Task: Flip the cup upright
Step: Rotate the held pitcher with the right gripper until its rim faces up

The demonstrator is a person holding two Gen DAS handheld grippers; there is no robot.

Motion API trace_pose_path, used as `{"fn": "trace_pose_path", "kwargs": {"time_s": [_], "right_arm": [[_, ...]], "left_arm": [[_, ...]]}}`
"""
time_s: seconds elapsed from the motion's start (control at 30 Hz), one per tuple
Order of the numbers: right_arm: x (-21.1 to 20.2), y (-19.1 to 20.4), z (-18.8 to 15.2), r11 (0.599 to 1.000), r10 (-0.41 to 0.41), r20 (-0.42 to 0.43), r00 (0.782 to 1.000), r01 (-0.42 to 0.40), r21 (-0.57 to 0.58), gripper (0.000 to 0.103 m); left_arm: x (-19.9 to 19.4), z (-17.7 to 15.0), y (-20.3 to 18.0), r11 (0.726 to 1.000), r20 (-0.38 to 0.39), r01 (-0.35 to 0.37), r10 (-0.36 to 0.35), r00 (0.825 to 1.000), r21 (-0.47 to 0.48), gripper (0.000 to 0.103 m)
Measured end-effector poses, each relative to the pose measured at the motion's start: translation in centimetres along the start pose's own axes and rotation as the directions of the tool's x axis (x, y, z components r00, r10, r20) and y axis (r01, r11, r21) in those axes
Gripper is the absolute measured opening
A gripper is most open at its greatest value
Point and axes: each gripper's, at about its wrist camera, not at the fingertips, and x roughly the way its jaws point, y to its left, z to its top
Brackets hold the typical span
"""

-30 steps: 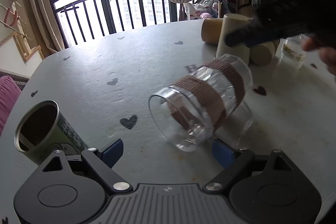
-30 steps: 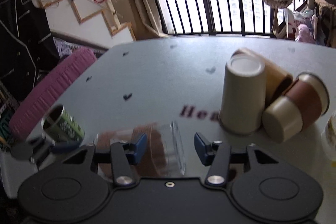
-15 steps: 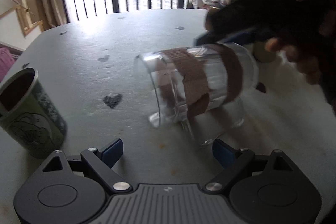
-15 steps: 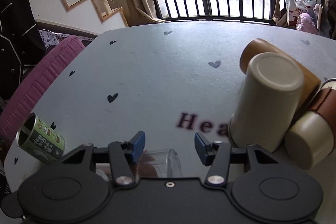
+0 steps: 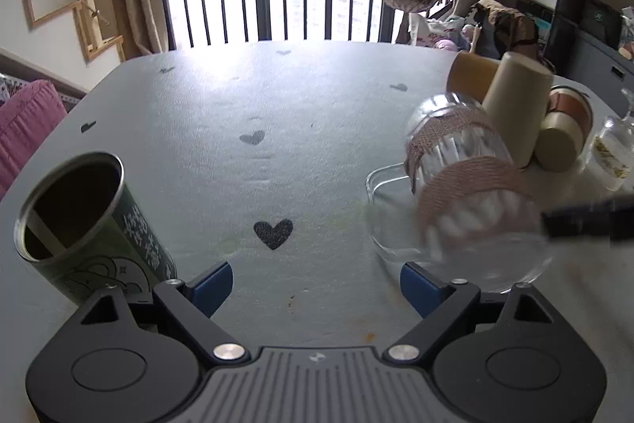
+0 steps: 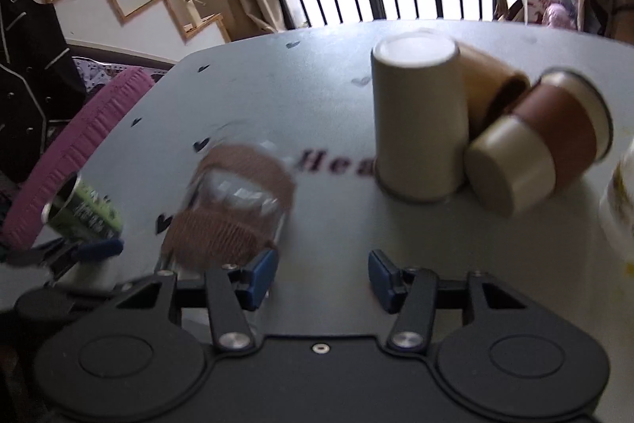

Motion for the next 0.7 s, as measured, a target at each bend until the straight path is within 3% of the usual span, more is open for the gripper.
{"fn": "trace_pose_path", "kwargs": {"time_s": [0.1,0.2,0.3,0.43,0.6,0.7], "right_arm": [[-0.2,0.3,-1.5,0.998,0.065,-0.019,0.998,-0.064,0.020,0.054],[-0.5,0.7,-2.1,0.997,0.074,-0.011,0.997,-0.074,0.021,0.054],[-1.3,0.3,-2.0,0.995,0.084,0.022,0.996,-0.085,0.047,0.056],[-2.6,-0.5,-1.5,0.989,0.091,0.095,0.991,-0.101,0.106,0.061],[-3.4,-1.0,-0.3,0.977,0.074,0.157,0.985,-0.103,0.186,0.070],[-3.3,-1.8,0.1,0.962,0.091,0.179,0.980,-0.133,0.240,0.078]], "left_arm": [[-1.2,0.4,0.2,1.000,0.027,0.009,-0.009,1.000,-0.001,0.092],[-2.9,1.1,0.3,0.998,0.062,0.057,-0.056,0.996,-0.009,0.092],[-4.0,2.1,-0.6,0.987,0.075,0.162,-0.163,0.984,0.015,0.092],[-3.1,3.5,-3.3,0.959,0.003,0.276,-0.277,0.961,0.068,0.090],[-0.1,4.2,-6.1,0.961,-0.096,0.260,-0.252,0.963,0.091,0.084],[0.9,4.0,-6.6,0.973,-0.121,0.213,-0.202,0.972,0.093,0.072]]}}
